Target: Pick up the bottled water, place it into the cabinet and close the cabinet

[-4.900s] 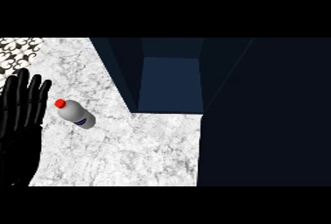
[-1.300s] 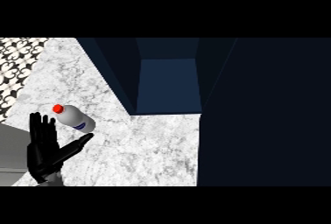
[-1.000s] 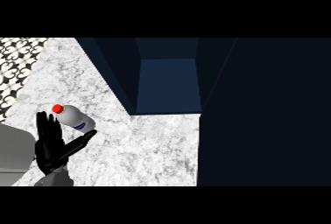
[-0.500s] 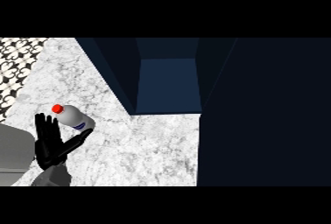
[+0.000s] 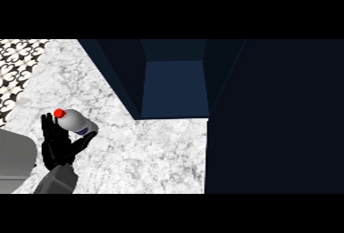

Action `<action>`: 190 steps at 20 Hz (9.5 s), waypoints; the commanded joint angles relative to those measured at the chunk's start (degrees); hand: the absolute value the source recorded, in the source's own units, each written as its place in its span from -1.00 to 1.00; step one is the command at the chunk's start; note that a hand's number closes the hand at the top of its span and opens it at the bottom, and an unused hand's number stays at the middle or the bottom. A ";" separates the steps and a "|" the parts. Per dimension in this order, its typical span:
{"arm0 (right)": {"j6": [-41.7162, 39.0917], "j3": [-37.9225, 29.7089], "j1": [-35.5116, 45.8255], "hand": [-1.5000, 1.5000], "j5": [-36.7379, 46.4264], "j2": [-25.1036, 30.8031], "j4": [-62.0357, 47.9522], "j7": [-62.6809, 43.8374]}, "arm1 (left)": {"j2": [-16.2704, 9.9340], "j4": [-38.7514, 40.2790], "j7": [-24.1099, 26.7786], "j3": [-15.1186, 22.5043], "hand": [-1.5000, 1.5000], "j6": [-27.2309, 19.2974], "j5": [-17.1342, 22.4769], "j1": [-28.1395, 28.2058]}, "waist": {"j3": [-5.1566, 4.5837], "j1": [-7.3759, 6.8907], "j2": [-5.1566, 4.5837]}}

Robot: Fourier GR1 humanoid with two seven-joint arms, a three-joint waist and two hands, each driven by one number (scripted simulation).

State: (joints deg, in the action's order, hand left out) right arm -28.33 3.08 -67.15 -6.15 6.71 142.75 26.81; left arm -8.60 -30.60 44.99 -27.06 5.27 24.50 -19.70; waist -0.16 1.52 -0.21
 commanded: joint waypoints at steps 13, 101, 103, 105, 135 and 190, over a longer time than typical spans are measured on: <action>-2.98 -4.35 -4.40 -1.00 -6.71 -0.20 9.23 -3.38 | 1.12 4.77 8.01 0.08 1.00 -0.04 0.46 -5.91 | 0.08 -0.24 0.21; -8.01 -13.80 8.49 -1.00 -13.58 -1.30 0.56 -6.75 | 8.14 11.77 -14.88 45.77 -1.00 -42.41 2.62 -45.04 | 0.11 2.79 -0.64; -6.64 -15.20 11.32 -1.00 -14.08 -0.15 0.86 -7.89 | 7.62 14.67 -15.37 45.88 -1.00 -41.69 1.89 -45.80 | 0.10 2.21 -0.85; -7.51 -14.24 11.12 -1.00 -12.48 -1.00 -1.22 -6.68 | 6.68 17.11 -17.45 45.04 -1.00 -40.16 1.90 -49.33 | 0.12 2.59 -0.91; -5.75 -11.60 12.86 -1.00 -11.01 -2.25 1.02 -10.77 | 7.83 -19.87 -16.91 51.49 -1.00 -29.15 8.11 -26.47 | 0.13 -1.75 0.63; 6.18 46.71 51.06 1.00 20.92 -6.43 -2.78 -49.55 | -20.60 -82.26 -15.67 51.14 -1.00 -21.55 12.86 35.33 | -0.45 -2.95 0.78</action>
State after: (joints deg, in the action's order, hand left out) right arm -28.50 38.41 -22.01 5.40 5.55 141.14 -18.68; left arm -28.65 -113.30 28.20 25.57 -18.20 36.26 14.69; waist -0.60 -1.48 0.78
